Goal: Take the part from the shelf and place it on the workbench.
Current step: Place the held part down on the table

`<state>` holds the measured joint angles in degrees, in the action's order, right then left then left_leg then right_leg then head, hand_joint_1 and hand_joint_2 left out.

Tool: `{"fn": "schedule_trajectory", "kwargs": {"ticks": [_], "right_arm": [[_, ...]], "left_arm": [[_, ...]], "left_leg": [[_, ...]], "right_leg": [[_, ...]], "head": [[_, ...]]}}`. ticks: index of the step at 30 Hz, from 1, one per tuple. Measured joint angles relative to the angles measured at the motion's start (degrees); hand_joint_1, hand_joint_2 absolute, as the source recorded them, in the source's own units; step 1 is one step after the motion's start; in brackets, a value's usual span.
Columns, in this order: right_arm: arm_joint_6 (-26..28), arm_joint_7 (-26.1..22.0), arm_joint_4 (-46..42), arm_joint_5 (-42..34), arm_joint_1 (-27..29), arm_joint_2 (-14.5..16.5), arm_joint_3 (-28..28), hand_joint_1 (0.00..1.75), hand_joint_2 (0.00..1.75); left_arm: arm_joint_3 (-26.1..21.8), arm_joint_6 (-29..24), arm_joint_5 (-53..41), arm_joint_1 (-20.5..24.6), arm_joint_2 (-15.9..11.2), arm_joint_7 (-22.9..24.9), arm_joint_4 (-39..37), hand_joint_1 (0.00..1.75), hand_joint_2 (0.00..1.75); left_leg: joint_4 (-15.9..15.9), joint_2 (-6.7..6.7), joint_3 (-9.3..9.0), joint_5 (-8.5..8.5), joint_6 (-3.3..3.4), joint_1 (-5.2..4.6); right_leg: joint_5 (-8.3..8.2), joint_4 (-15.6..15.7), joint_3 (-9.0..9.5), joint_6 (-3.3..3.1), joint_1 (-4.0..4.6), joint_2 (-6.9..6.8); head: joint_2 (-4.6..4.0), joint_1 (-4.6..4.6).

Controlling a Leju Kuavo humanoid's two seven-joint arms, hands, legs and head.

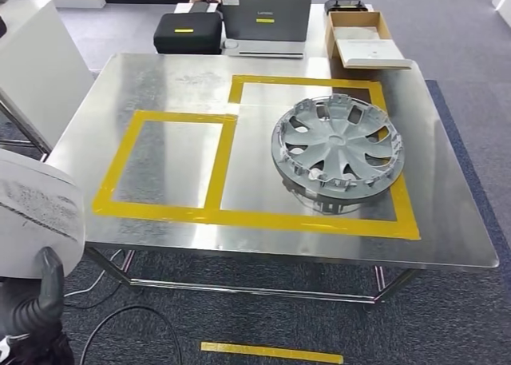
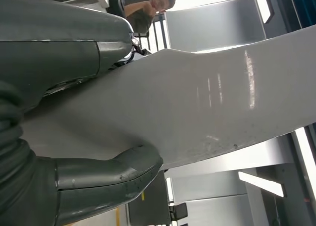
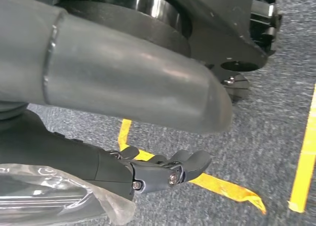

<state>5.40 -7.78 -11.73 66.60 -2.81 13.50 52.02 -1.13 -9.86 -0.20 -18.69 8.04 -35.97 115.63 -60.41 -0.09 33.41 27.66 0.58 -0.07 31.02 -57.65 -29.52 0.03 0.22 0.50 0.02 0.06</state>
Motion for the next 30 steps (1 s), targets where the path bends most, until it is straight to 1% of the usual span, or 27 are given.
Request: {"fn": "schedule_trajectory", "kwargs": {"ticks": [2, 3, 4, 5, 6, 8, 9, 10, 11, 12, 13, 14, 15, 16, 18, 19, 20, 21, 22, 23, 24, 25, 26, 27, 28, 29, 30], "right_arm": [[-0.1, 0.1, 0.0, 0.0, 0.0, 0.0, 0.0, 0.00, 0.00], [-0.1, 0.1, 0.0, 0.0, -0.1, 0.0, 0.0, 0.00, 0.00], [-0.1, 0.2, 0.0, 0.0, -0.1, 0.0, 0.0, 0.00, 0.00], [-0.1, 0.2, 0.0, 0.0, -0.1, 0.0, 0.0, 0.00, 0.00], [-0.2, 0.2, 0.0, 0.0, -0.1, 0.0, 0.0, 0.00, 0.00], [-0.3, 0.2, 0.0, -0.1, -0.1, 0.0, 0.0, 0.00, 0.00], [-0.4, 0.2, 0.0, -0.2, 0.0, 0.0, 0.0, 0.00, 0.00], [-0.4, 0.2, 0.0, -0.2, 0.0, 0.0, 0.0, 0.00, 0.00], [-0.5, 0.1, 0.0, -0.1, 0.1, 0.0, 0.0, 0.00, 0.00], [-0.6, 0.0, 0.0, 0.0, 0.1, 0.0, 0.0, 0.00, 0.00], [-0.6, -0.1, 0.0, 0.0, 0.1, 0.0, 0.0, 0.00, 0.00], [-0.7, -0.3, 0.0, 0.1, 0.0, 0.0, 0.0, 0.00, 0.00], [-0.7, -0.4, 0.0, 0.2, 0.0, 0.0, 0.0, 0.00, 0.00], [-0.7, -0.5, 0.0, 0.2, 0.0, 0.0, 0.0, 0.00, 0.00], [-0.8, -0.6, 0.0, 0.2, -0.1, 0.0, 0.0, 0.00, 0.00], [-0.9, -0.6, 0.0, 0.3, 0.0, 0.0, 0.0, 0.00, 0.00], [-1.0, -0.6, 0.0, 0.3, -0.1, 0.0, 0.0, 0.00, 0.00], [-1.1, -0.6, 0.0, 0.3, -0.1, 0.0, 0.0, 0.00, 0.00], [-1.3, -0.6, 0.0, 0.4, -0.1, 0.0, 0.0, 0.00, 0.00], [-1.5, -0.6, 0.0, 0.5, -0.1, 0.0, 0.0, 0.00, 0.00], [-1.7, -0.6, 0.0, 0.6, -0.1, 0.0, 0.0, 0.00, 0.00], [-1.8, -0.6, 0.0, 0.7, -0.1, 0.0, 0.0, 0.00, 0.00], [-1.9, -0.6, 0.0, 0.8, 0.0, -0.1, 0.0, 0.00, 0.00], [-2.0, -0.6, 0.0, 0.8, 0.0, -0.1, 0.0, 0.00, 0.00], [-2.0, -0.7, 0.0, 0.8, 0.0, -0.1, 0.0, 0.00, 0.00], [-2.1, -0.8, 0.0, 0.8, -0.1, -0.1, 0.0, 0.00, 0.00], [-2.1, -1.0, 0.0, 0.9, -0.1, -0.1, 0.0, 0.00, 0.00]], "left_arm": [[0.2, 0.0, 0.0, 0.0, 0.0, 0.0, 0.0, 1.75, 1.75], [0.2, 0.0, 0.0, 0.0, 0.0, 0.0, 0.0, 1.75, 1.75], [0.3, -0.1, 0.0, 0.0, -0.1, 0.0, 0.0, 1.75, 1.75], [0.3, -0.1, 0.0, 0.0, -0.1, 0.0, 0.0, 1.75, 1.75], [0.4, -0.1, 0.0, 0.1, -0.1, 0.0, 0.0, 1.75, 1.75], [0.5, -0.2, 0.0, 0.1, -0.1, 0.0, 0.0, 1.75, 1.75], [0.6, -0.2, 0.2, 0.1, -0.1, 0.0, 0.0, 1.75, 1.75], [0.6, -0.2, 0.5, 0.0, -0.2, 0.0, 0.0, 1.75, 1.75], [0.6, -0.2, 0.9, 0.0, -0.2, 0.0, 0.0, 1.75, 1.75], [0.5, -0.1, 1.5, 0.0, -0.2, 0.0, 0.0, 1.75, 1.75], [0.5, 0.0, 2.0, 0.0, -0.2, 0.0, 0.0, 1.75, 1.75], [0.4, 0.2, 2.3, 0.0, -0.3, 0.0, 0.0, 1.75, 1.75], [0.3, 0.5, 2.4, -0.1, -0.3, 0.1, 0.0, 1.75, 1.75], [0.2, 0.8, 2.3, -0.1, -0.3, 0.2, 0.0, 1.75, 1.75], [0.0, 1.3, 2.0, -0.1, -0.4, 0.3, 0.0, 1.75, 1.75], [0.0, 1.4, 1.7, 0.0, -0.5, 0.3, 0.0, 1.75, 1.75], [-0.1, 1.4, 1.4, 0.1, -0.7, 0.2, 0.0, 1.75, 1.75], [-0.3, 1.3, 0.9, 0.4, -0.9, 0.0, 0.0, 1.75, 1.75], [-0.5, 1.1, 0.2, 0.7, -1.2, -0.1, 0.0, 1.75, 1.75], [-0.8, 0.8, -0.6, 1.2, -1.5, -0.2, 0.0, 1.75, 1.75], [-1.1, 0.4, -1.5, 1.6, -1.9, -0.2, 0.0, 1.75, 1.75], [-1.4, 0.1, -2.1, 2.1, -2.3, -0.2, 0.0, 1.75, 1.75], [-1.7, -0.2, -2.7, 2.5, -2.6, -0.2, 0.0, 1.75, 1.75], [-2.0, -0.5, -3.3, 2.9, -2.9, -0.2, 0.0, 1.75, 1.75], [-2.2, -0.8, -4.0, 3.4, -3.2, -0.1, 0.0, 1.75, 1.75], [-2.4, -1.3, -5.1, 3.9, -3.6, -0.1, 0.0, 1.75, 1.75], [-2.6, -2.0, -6.7, 4.7, -4.1, 0.0, -0.1, 1.75, 1.75]], "left_leg": [[1.4, -0.04, -0.51, 0.38, 0.32, -0.22], [1.7, -0.06, -0.69, 0.40, 0.48, -0.10], [2.1, -0.05, -1.01, 0.39, 0.67, 0.04], [2.4, -0.02, -1.35, 0.38, 0.88, 0.21], [2.7, 0.01, -1.68, 0.40, 1.10, 0.37], [2.8, 0.07, -1.88, 0.68, 1.43, 0.37], [2.7, 0.07, -1.98, 0.84, 1.50, 0.37], [2.7, 0.04, -2.18, 1.02, 1.49, 0.38], [2.7, 0.00, -2.51, 1.27, 1.44, 0.41], [2.7, -0.04, -2.96, 1.57, 1.33, 0.45], [2.7, -0.07, -3.37, 1.95, 1.13, 0.48], [2.6, -0.09, -3.68, 2.35, 0.85, 0.40], [2.6, -0.11, -3.85, 2.64, 0.55, 0.32], [2.5, -0.12, -3.90, 2.82, 0.26, 0.22], [2.6, -0.14, -4.04, 3.03, -0.21, 0.21], [2.3, -0.13, -4.05, 3.33, -0.47, 0.27], [1.2, -0.12, -3.66, 4.07, -0.76, 0.32], [-1.1, -0.11, -2.66, 5.34, -1.05, 0.38], [-4.6, -0.09, -1.01, 6.97, -1.29, 0.44], [-8.6, -0.09, 1.07, 8.61, -1.46, 0.48], [-12.1, -0.09, 2.98, 9.67, -1.56, 0.52], [-14.0, -0.09, 4.21, 9.68, -1.59, 0.54], [-13.6, -0.09, 4.42, 8.48, -1.52, 0.54], [-11.2, -0.09, 3.62, 6.31, -1.38, 0.55], [-7.3, -0.09, 2.19, 3.79, -1.18, 0.54], [-3.6, -0.09, 0.74, 1.98, -0.98, 0.47], [-0.8, -0.09, -0.36, 0.96, -0.79, 0.40]], "right_leg": [[0.26, 0.2, 0.01, 0.62, 0.03, -0.07], [0.39, 0.3, -0.07, 0.92, 0.01, -0.12], [0.70, 0.1, -0.08, 1.25, 0.02, -0.16], [1.45, -1.2, -0.67, 1.59, 0.03, -0.17], [2.69, -3.7, -1.97, 1.90, -0.01, -0.17], [5.71, -11.6, -6.52, 2.38, -0.20, -0.19], [6.51, -14.8, -8.72, 2.55, -0.29, -0.19], [6.11, -16.3, -10.06, 2.67, -0.36, -0.20], [4.44, -15.3, -10.20, 2.76, -0.42, -0.21], [1.92, -12.3, -9.25, 2.80, -0.51, -0.25], [-0.58, -8.2, -7.65, 2.80, -0.60, -0.30], [-2.20, -4.6, -5.88, 2.69, -0.60, -0.32], [-2.95, -2.2, -4.63, 2.45, -0.57, -0.32], [-2.93, -1.1, -3.94, 2.14, -0.48, -0.31], [-2.63, -0.9, -3.68, 1.37, -0.39, -0.26], [-2.59, -0.8, -3.57, 1.02, -0.45, -0.27], [-2.55, -0.6, -3.41, 0.64, -0.55, -0.30], [-2.48, -0.5, -3.23, 0.30, -0.66, -0.35], [-2.37, -0.5, -3.08, 0.03, -0.67, -0.42], [-2.24, -0.5, -2.97, -0.17, -0.64, -0.49], [-2.15, -0.5, -2.86, -0.30, -0.61, -0.54], [-2.05, -0.5, -2.72, -0.37, -0.58, -0.55], [-1.94, -0.5, -2.52, -0.38, -0.57, -0.50], [-1.82, -0.5, -2.27, -0.33, -0.56, -0.43], [-1.67, -0.5, -2.03, -0.22, -0.56, -0.36], [-1.51, -0.6, -1.91, -0.03, -0.44, -0.30], [-1.40, -0.7, -1.94, 0.21, -0.35, -0.28]], "head": [[0.00, 0.08], [0.01, 0.09], [0.00, 0.16], [0.00, 0.29], [0.00, 0.42], [0.00, 0.65], [0.00, 0.67], [0.00, 0.68], [0.00, 0.69], [0.00, 0.70], [0.00, 0.69], [0.00, 0.72], [0.00, 0.67], [0.00, 0.60], [0.00, 0.49], [0.00, 0.45], [0.00, 0.33], [0.00, 0.21], [0.00, 0.10], [0.00, -0.01], [0.00, 0.02], [0.00, 0.00], [0.00, -0.01], [0.00, 0.00], [0.00, -0.02], [0.00, 0.00], [0.00, 0.02]]}}
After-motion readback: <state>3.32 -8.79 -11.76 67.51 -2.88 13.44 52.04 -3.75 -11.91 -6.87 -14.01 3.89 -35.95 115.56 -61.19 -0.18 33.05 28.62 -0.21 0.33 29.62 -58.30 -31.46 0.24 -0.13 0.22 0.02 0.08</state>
